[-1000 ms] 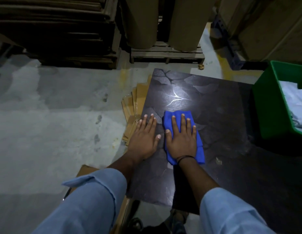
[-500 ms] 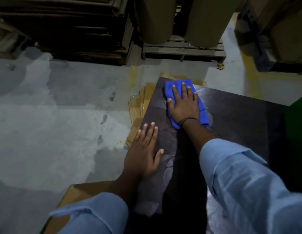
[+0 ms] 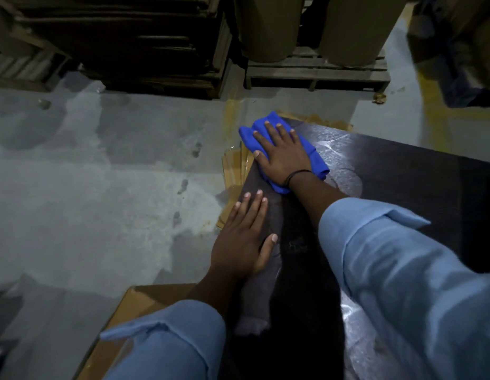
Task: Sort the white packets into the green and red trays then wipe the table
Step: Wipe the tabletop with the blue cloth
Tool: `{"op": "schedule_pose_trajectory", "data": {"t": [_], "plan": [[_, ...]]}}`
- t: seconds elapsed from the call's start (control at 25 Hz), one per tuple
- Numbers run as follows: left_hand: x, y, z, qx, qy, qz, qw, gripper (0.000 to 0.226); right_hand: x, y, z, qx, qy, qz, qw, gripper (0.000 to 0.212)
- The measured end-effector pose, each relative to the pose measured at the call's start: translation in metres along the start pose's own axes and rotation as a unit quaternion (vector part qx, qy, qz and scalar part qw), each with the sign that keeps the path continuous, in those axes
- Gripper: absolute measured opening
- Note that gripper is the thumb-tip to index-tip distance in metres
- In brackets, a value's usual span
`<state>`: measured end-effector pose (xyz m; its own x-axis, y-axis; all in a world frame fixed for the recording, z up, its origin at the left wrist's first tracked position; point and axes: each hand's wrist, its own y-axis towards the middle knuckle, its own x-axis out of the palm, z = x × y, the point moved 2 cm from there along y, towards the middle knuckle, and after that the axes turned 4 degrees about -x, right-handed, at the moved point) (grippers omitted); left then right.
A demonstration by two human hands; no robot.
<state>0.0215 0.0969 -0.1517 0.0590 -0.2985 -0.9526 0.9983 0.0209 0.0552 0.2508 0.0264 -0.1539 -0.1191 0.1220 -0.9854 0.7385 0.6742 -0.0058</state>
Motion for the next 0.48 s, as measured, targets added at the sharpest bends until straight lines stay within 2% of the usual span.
{"op": "schedule_pose_trajectory", "data": {"t": [0.24, 0.48], "plan": [[-0.002, -0.018, 0.010, -0.032, -0.009, 0.005, 0.999, 0.067, 0.003, -0.083, -0.034, 0.008, -0.010, 0.026, 1.000, 0.064], [-0.006, -0.117, -0.001, 0.007, -0.012, -0.010, 1.000, 0.068, 0.010, -0.181, -0.090, 0.039, -0.011, 0.043, 0.998, 0.062]]}}
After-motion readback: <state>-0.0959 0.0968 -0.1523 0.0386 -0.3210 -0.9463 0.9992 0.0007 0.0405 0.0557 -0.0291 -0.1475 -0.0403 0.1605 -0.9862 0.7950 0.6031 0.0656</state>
